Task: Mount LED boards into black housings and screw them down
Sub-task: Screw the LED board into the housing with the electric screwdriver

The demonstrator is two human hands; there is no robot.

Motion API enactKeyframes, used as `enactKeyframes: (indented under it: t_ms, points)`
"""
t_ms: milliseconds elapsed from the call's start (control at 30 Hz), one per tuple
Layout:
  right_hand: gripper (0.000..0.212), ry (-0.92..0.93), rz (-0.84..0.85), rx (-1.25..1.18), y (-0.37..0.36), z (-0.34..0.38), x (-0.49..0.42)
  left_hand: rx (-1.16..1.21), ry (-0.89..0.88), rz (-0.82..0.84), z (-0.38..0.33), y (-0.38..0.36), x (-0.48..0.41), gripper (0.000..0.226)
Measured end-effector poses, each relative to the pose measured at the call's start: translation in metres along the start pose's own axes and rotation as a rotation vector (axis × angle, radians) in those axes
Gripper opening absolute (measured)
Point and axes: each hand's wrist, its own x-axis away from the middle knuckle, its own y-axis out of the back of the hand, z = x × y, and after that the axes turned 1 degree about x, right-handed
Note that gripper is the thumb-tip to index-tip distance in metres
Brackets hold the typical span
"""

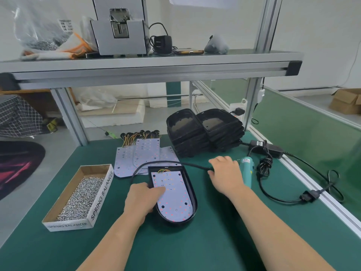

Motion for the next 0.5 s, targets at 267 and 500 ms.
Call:
enactKeyframes:
  t_ms: [267,500]
  points:
    - [0.014,-0.062,0.206,-0.067,-0.009,0.024,-0.008,0.181,0.059,0.076,0.006,-0.006,-0.013,0.029]
    - [0.023,-0.383,0.297,-1.015,0.013,0.045,0.010,0.378,0.096,0.029,0.011,-0.014,-0.015,0.023]
